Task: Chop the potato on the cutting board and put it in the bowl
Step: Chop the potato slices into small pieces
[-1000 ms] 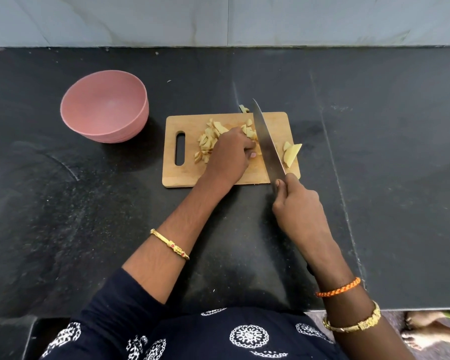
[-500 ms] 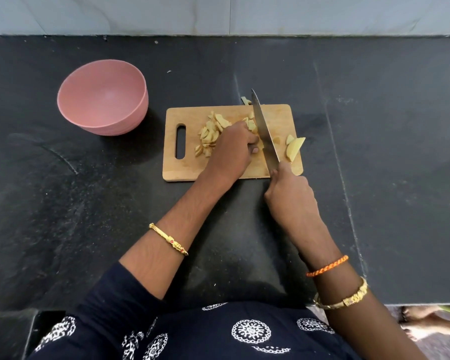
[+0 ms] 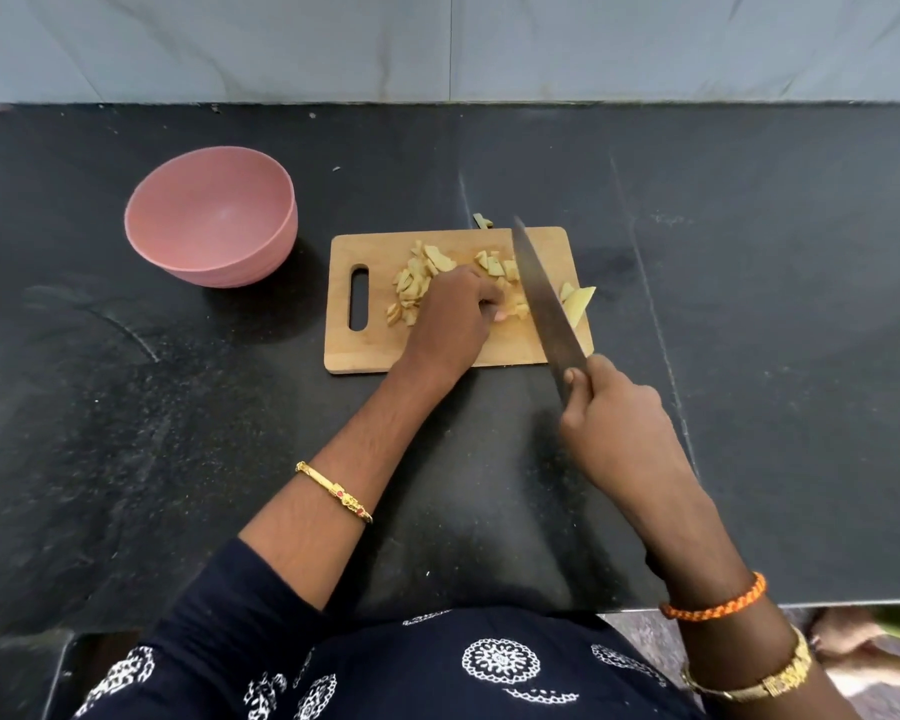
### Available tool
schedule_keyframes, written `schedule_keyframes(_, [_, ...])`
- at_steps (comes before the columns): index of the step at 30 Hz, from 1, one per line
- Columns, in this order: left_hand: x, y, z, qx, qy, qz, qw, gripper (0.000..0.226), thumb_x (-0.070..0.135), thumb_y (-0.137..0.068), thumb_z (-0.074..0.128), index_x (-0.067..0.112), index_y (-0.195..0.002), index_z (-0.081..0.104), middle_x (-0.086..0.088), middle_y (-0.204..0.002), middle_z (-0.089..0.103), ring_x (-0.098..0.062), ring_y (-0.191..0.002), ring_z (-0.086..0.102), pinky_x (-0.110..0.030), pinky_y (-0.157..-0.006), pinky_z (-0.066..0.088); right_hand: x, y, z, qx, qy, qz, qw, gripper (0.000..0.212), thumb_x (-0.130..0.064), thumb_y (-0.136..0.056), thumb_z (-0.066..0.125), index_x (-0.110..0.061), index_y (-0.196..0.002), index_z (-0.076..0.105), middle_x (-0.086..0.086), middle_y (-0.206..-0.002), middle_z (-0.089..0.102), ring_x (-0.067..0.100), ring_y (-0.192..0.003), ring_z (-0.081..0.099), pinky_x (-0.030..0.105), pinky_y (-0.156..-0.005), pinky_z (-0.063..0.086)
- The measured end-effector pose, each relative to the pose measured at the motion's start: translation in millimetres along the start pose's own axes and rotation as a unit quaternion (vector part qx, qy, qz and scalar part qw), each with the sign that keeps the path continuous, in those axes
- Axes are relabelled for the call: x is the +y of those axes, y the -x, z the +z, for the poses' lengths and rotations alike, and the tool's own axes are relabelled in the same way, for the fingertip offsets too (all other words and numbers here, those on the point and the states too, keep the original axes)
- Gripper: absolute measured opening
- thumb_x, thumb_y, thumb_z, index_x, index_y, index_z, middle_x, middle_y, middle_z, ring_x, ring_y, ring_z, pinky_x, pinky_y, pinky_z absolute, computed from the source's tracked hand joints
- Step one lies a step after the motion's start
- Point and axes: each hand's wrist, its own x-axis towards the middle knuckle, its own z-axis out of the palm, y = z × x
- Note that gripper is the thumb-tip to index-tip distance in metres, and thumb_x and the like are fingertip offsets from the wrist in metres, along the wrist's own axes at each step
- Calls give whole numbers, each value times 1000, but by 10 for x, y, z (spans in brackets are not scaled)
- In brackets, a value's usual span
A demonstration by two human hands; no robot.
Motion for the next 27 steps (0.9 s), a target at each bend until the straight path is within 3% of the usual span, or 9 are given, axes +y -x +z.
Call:
schedule_keyframes(5, [16, 28, -12, 6, -12, -8, 1000, 21, 5, -84, 64, 3, -104, 70, -9, -103, 68, -19, -95, 62, -20, -87, 43, -55, -41, 149, 25, -16, -40, 999, 25, -35, -101, 33, -15, -91, 44, 12, -77, 55, 33, -72, 57, 44, -67, 49])
schedule_keyframes(14, [-10, 63, -20, 50, 57, -31, 997, 11, 3, -76, 72, 6, -86, 74, -3, -84, 72, -4, -73, 59, 3, -67, 39, -50, -99, 315, 27, -5, -33, 999, 25, -35, -102, 30, -15, -89, 37, 10, -71, 49, 34, -71, 54, 40, -64, 44])
schedule_keyframes(18, [-16, 30, -47, 35, 56, -29, 997, 9, 6, -76, 73, 8, -85, 75, -2, -84, 73, 0, -72, 57, 4, -71, 38, -77, -141, 325, 22, -6, -34, 999, 24, -34, -102, 30, -14, -94, 40, 14, -76, 55, 34, -73, 57, 47, -68, 50])
schedule_keyframes(23, [-32, 28, -54, 28, 58, -30, 997, 11, 5, -76, 73, 7, -86, 75, -3, -85, 73, 0, -73, 57, 4, -72, 39, -192, -243, 310, 7, 51, -23, 998, 11, -25, -101, 32, -17, -94, 35, 4, -70, 40, 30, -75, 52, 38, -63, 40])
schedule_keyframes(27, [-30, 29, -55, 32, 59, -30, 997, 11, 3, -77, 71, 6, -86, 75, -5, -84, 73, -3, -75, 59, 1, -72, 39, -267, -302, 257, -8, 91, -24, 996, 3, -18, -99, 36, -18, -101, 38, 2, -71, 40, 28, -78, 55, 41, -65, 47])
